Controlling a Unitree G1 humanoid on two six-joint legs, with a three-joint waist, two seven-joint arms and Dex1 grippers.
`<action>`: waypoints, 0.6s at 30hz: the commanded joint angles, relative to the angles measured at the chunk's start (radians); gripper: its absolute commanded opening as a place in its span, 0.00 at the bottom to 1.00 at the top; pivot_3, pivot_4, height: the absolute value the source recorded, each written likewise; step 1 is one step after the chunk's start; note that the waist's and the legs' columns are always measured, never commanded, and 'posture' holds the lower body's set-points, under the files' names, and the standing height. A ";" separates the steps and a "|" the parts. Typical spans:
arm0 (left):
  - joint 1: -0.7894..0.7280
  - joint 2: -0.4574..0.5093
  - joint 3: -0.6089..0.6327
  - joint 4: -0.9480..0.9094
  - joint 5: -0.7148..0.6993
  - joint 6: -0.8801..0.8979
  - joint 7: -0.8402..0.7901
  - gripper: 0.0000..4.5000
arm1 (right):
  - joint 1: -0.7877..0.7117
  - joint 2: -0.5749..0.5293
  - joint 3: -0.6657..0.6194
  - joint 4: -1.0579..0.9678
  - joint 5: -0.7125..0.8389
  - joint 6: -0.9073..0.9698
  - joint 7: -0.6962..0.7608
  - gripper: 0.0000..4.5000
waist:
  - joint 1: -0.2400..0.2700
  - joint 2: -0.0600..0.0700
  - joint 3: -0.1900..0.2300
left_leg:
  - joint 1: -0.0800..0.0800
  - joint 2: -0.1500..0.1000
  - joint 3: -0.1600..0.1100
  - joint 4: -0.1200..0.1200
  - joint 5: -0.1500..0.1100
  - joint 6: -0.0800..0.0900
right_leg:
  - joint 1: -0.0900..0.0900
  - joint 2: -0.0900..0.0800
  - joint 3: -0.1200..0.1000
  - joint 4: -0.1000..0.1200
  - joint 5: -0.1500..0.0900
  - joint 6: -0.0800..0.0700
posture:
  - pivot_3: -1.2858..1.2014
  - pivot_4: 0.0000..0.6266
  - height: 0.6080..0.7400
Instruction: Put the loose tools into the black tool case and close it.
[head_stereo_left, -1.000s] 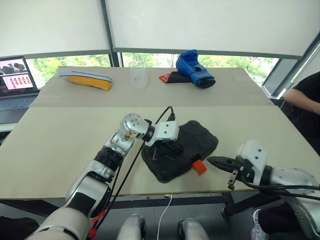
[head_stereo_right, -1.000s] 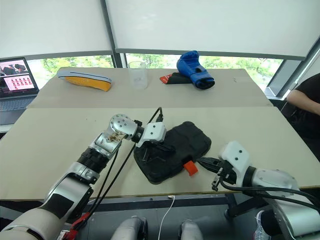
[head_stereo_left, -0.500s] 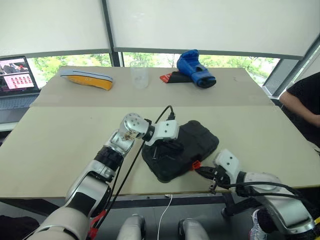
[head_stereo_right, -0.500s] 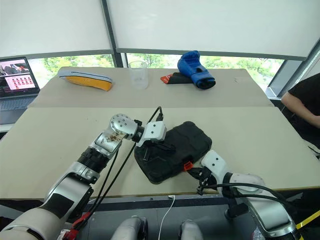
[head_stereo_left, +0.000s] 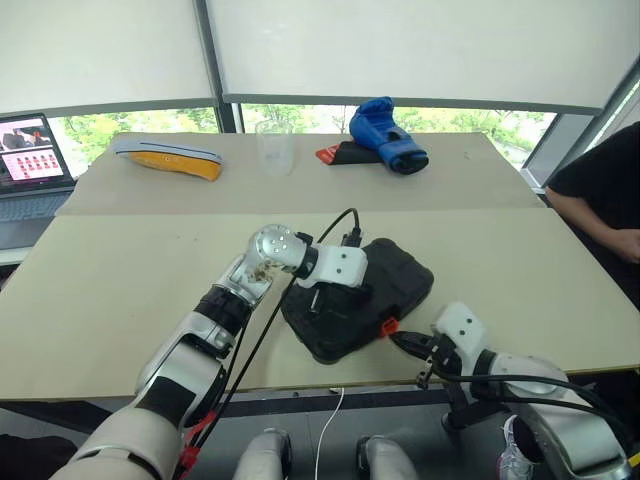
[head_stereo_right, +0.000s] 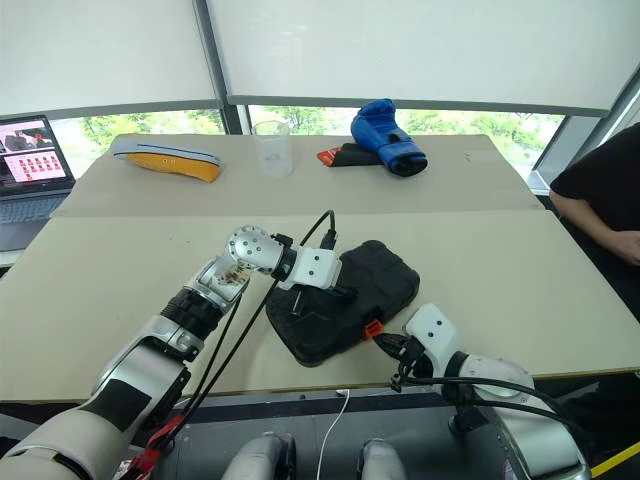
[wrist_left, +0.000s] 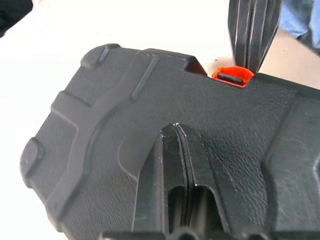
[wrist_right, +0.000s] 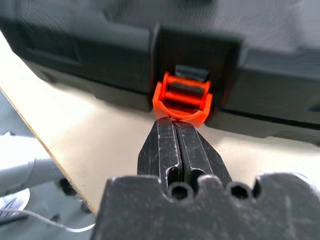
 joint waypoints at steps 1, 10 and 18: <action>0.037 0.001 -0.055 0.058 0.055 -0.014 -0.009 0.01 | -0.024 0.007 -0.033 -0.051 0.021 -0.008 -0.019 0.00 | 0.000 0.001 -0.003 | 0.001 0.000 0.000 0.000 0.000 0.000 | 0.001 0.000 -0.001 -0.001 0.000 0.000 | 0.52 0.24 1.00; 0.029 0.012 -0.049 0.087 0.059 -0.027 -0.008 0.00 | 0.128 -0.036 -0.113 -0.104 0.096 0.075 0.003 0.17 | 0.006 0.007 -0.007 | 0.001 -0.001 0.000 -0.001 0.000 0.000 | 0.003 -0.003 -0.003 -0.006 0.000 0.000 | 0.52 0.24 1.00; 0.030 0.014 -0.048 0.084 0.058 -0.024 -0.010 0.00 | 0.129 0.108 -0.078 -0.090 0.154 0.191 -0.138 0.79 | 0.005 0.007 -0.008 | 0.003 0.000 0.000 -0.001 0.000 0.000 | 0.003 -0.002 -0.002 -0.001 0.000 0.000 | 0.52 0.24 1.00</action>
